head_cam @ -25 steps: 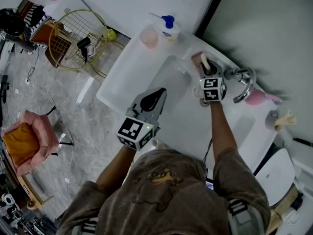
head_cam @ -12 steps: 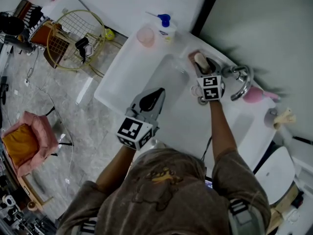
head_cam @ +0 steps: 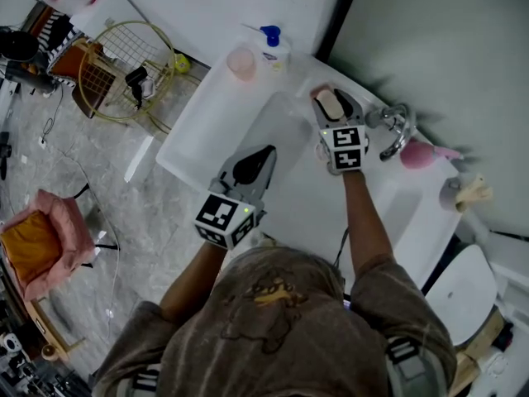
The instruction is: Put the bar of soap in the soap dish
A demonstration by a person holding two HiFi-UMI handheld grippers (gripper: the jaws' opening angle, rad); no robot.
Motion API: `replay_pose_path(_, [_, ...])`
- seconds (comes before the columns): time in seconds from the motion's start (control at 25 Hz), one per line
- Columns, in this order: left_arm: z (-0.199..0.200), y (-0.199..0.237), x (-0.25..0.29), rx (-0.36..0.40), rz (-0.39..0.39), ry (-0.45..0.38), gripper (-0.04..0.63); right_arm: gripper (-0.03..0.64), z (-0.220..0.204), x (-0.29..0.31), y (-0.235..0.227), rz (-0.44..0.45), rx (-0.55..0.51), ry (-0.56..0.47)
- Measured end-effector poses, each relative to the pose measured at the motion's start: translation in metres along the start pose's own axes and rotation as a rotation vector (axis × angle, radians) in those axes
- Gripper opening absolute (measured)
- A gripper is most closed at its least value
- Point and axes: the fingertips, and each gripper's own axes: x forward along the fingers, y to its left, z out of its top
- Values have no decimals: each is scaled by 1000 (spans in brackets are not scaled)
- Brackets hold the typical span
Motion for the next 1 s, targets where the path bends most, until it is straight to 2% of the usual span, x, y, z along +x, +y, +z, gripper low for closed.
replay_pose_path(0.28, [10, -16, -26, 23, 7, -39, 5, 215, 59, -52, 23, 30, 26, -133])
replay_pose_path(0.56, [12, -31, -55, 31, 4, -77, 5, 213, 108, -131, 45, 40, 10, -248])
replay_pose_path(0.8, [14, -56, -67, 46, -29, -101, 5, 210, 113, -194, 45, 30, 55, -291])
replay_pose_path(1.0, [12, -69, -72, 61, -47, -100, 5, 208, 99, -238, 47, 13, 111, -305])
